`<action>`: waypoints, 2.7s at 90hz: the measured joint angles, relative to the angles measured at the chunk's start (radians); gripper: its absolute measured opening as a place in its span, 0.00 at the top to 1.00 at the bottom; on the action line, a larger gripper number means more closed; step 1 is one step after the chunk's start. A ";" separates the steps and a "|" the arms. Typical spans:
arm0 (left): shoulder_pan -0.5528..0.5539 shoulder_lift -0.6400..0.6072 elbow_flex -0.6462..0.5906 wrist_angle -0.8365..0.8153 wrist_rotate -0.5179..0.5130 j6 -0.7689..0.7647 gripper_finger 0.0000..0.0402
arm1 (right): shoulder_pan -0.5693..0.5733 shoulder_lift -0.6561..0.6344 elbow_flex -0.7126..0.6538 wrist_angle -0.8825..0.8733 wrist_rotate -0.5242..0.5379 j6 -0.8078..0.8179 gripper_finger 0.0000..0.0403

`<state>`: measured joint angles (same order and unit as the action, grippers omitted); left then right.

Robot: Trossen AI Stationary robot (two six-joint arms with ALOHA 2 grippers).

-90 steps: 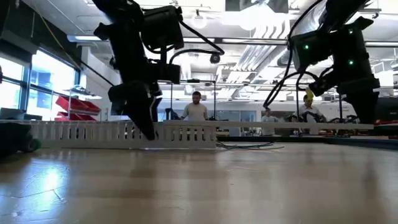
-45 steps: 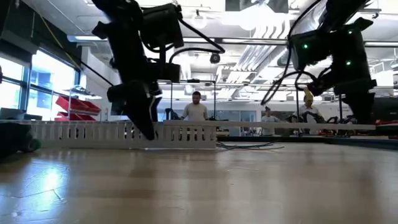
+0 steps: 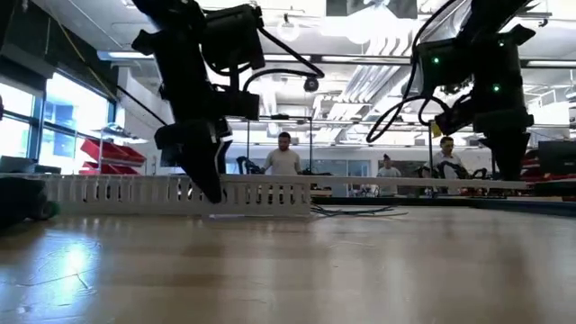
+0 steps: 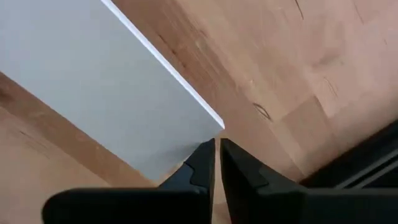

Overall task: Ziptie cables
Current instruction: Close the white cable duct

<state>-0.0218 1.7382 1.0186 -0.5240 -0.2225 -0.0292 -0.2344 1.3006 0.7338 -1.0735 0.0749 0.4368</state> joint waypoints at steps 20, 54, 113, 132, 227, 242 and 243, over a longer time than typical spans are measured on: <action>0.036 -0.005 0.050 -0.109 0.039 0.004 0.33 | 0.000 0.000 0.002 0.004 -0.006 -0.006 0.97; 0.036 -0.004 0.110 -0.408 -0.003 -0.051 0.32 | 0.000 0.000 0.002 0.001 -0.008 -0.020 0.97; 0.002 -0.006 0.005 -0.262 -0.007 -0.083 0.48 | -0.001 -0.001 -0.015 -0.064 -0.008 -0.018 0.97; -0.006 -0.006 0.004 -0.235 -0.012 -0.081 0.55 | -0.001 -0.001 -0.076 0.001 -0.008 -0.006 0.97; 0.002 0.001 0.074 -0.175 -0.039 -0.018 0.42 | 0.000 -0.001 -0.086 -0.006 -0.023 -0.011 0.97; 0.017 0.000 0.129 -0.257 -0.046 -0.001 0.37 | 0.000 -0.001 -0.086 -0.007 -0.023 -0.008 0.97; 0.017 0.000 0.132 -0.258 -0.048 -0.001 0.37 | 0.000 -0.001 -0.086 -0.007 -0.023 -0.008 0.97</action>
<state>-0.0047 1.7379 1.1503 -0.7816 -0.2703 -0.0303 -0.2344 1.2995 0.6476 -1.0801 0.0520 0.4289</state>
